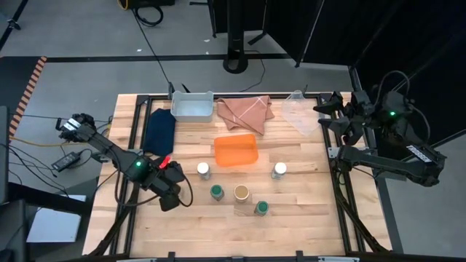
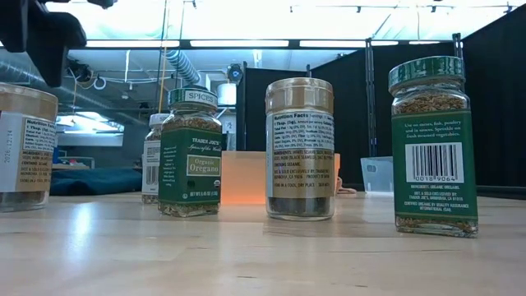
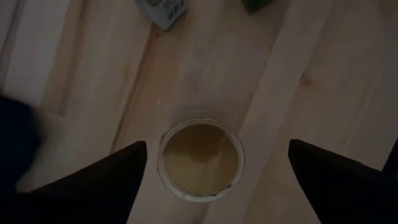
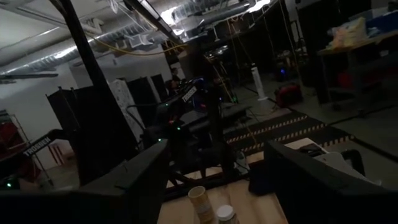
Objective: Sort spices by type
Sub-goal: Put the gold seasoning bottle into the gray bin
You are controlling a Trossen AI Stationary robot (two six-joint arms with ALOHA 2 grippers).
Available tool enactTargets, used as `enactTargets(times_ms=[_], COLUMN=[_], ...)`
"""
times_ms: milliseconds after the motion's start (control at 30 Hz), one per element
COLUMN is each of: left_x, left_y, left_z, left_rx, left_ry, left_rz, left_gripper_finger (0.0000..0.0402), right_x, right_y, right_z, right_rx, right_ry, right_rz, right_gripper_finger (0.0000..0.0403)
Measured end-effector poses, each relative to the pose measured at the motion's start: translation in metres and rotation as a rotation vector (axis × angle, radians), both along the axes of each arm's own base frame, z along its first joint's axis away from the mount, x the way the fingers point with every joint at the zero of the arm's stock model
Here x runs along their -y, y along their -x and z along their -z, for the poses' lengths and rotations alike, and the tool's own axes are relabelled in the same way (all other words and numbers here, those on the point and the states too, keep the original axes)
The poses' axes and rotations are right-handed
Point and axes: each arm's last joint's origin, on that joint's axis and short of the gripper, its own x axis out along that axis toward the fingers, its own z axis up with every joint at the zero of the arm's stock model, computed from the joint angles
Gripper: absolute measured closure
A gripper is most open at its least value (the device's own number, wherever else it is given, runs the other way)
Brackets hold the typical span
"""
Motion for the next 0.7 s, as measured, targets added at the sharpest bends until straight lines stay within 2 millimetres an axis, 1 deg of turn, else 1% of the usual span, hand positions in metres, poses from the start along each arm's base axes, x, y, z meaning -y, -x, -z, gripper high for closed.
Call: enactTargets(times_ms=[367,500,700], left_x=[-0.002,-0.003,-0.001], left_y=[0.001,0.003,0.004], left_z=[0.001,0.009,0.024], left_rx=[0.003,-0.016,-0.026], left_ry=[-0.062,-0.081,-0.054], left_rz=[0.039,0.038,0.049], left_gripper_finger=[0.0004,0.0004,0.0004], right_x=[0.001,0.001,0.001], right_y=[-0.001,-0.001,-0.001], right_z=[0.0,0.0,0.0], right_rx=[-0.006,-0.006,-0.006], right_ry=[0.008,0.008,0.008], right_rz=[0.002,0.001,0.001], right_gripper_finger=[0.0135,0.0135,0.0135])
